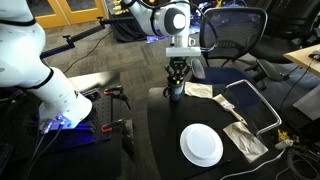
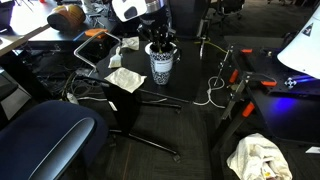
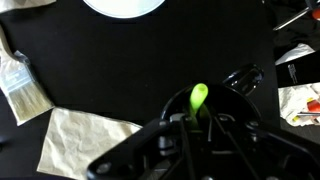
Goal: Remove the marker from the cup and put it on the table, then move the cup to the right and put the marker in the cup
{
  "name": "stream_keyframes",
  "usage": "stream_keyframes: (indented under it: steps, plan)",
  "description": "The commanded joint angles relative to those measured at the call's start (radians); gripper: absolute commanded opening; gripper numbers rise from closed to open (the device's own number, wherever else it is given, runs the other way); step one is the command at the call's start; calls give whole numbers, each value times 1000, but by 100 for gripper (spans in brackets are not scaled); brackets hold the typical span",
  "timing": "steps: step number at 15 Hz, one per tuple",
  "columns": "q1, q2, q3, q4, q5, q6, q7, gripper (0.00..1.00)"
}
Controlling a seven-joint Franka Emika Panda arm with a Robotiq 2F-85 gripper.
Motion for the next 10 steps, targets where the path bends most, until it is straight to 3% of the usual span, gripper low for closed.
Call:
stream_keyframes:
  steps: [1, 10]
  plan:
    - [-3, -115, 7, -76, 16, -26, -35, 3]
    - [27, -401, 23, -197, 52, -138, -29, 3]
